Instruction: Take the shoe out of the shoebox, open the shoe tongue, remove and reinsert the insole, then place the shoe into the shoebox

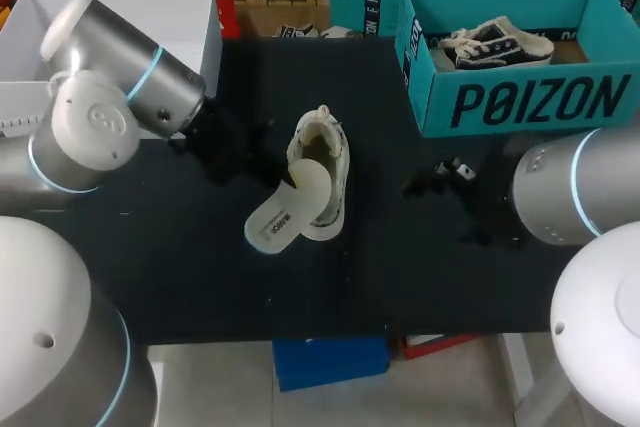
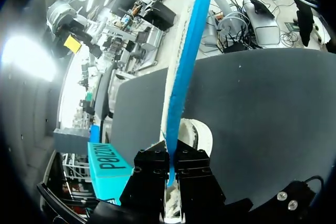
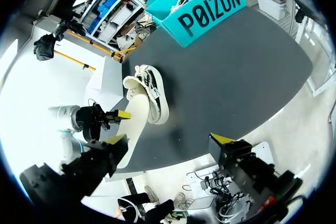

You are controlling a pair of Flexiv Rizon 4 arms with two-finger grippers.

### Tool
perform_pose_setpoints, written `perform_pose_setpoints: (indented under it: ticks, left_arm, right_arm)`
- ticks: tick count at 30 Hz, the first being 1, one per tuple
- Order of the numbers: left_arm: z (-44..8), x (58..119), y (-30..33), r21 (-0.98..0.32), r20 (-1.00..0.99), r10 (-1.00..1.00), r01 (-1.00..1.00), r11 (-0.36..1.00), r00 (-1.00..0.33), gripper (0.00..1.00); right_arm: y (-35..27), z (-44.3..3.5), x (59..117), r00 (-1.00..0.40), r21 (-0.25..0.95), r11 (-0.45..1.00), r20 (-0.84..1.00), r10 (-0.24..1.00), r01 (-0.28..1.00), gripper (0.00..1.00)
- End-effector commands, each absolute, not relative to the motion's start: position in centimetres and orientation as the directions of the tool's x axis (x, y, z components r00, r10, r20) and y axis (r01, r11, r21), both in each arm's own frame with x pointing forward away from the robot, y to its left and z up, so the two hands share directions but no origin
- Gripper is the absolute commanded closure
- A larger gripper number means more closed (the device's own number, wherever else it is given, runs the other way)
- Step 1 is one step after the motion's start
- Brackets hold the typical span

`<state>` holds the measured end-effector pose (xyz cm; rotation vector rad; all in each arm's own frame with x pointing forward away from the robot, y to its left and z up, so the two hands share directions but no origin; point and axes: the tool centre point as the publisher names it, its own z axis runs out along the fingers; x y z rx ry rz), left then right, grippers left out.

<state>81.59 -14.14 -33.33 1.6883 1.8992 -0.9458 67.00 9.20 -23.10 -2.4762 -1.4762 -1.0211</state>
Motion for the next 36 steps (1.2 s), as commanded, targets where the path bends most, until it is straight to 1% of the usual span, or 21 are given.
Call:
perform_pose_setpoints:
  ticks: [1, 25, 36]
  left_arm:
    - [-33.9, 82.5, -14.9, -0.21, -0.685, 0.709, 0.977, 0.026, -0.166, 1.0]
    - [-36.1, 86.0, -15.9, -0.197, -0.597, 0.789, 0.98, 0.029, -0.144, 1.0]
    - [-35.8, 87.2, -16.9, -0.186, -0.547, 0.829, 0.982, 0.016, -0.117, 1.0]
  right_arm:
    - [9.8, -23.5, 67.0, 0.316, 0.274, -0.544, 0.578, 0.752, 0.793, 0.0]
    - [9.8, -23.5, 67.0, 0.316, 0.274, -0.544, 0.578, 0.752, 0.793, 0.0]
    - [9.8, -23.5, 67.0, 0.316, 0.274, -0.544, 0.578, 0.752, 0.793, 0.0]
